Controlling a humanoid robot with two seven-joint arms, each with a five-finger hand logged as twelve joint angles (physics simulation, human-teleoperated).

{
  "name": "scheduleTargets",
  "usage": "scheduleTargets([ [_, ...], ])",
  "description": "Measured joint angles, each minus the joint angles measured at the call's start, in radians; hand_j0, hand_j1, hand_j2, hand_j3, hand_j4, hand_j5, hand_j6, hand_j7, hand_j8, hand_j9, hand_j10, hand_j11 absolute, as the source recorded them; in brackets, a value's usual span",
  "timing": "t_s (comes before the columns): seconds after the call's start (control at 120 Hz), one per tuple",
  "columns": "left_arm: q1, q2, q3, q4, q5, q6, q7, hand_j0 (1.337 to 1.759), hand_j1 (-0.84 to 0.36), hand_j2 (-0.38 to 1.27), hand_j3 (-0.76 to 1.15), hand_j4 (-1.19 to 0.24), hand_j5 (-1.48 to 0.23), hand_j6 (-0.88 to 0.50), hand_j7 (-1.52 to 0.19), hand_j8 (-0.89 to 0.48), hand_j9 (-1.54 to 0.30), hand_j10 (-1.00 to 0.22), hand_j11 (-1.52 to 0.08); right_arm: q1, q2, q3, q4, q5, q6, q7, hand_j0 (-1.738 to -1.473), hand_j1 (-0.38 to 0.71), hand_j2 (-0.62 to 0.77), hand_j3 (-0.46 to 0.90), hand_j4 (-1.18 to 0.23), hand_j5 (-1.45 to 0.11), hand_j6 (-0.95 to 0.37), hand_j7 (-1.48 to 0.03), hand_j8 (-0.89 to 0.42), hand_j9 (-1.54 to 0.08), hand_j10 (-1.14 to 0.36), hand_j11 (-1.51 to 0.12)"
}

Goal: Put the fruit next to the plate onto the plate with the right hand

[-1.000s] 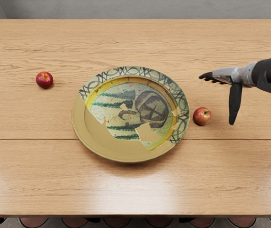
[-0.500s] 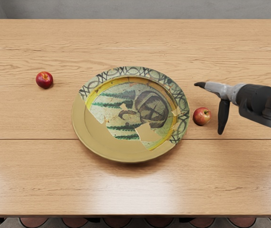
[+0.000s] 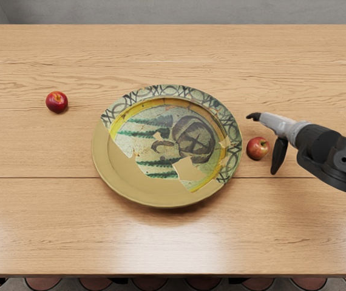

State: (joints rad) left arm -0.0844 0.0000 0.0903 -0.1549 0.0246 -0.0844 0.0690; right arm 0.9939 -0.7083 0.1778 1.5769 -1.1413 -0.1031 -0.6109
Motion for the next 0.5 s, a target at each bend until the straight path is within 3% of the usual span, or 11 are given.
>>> scheduleTargets([
  [0.5,0.0,0.0,0.0,0.0,0.0,0.0,0.0,1.658,0.34,0.0,0.0,-0.01,-0.01,-0.01,-0.01,-0.01,-0.01,-0.01,-0.01,-0.049,0.021,0.016,-0.015,-0.021,-0.094,0.0,-1.658,-0.19,-0.02,0.0,-0.14,-0.18,-0.14,-0.18,-0.14,-0.18,-0.14,-0.18],
])
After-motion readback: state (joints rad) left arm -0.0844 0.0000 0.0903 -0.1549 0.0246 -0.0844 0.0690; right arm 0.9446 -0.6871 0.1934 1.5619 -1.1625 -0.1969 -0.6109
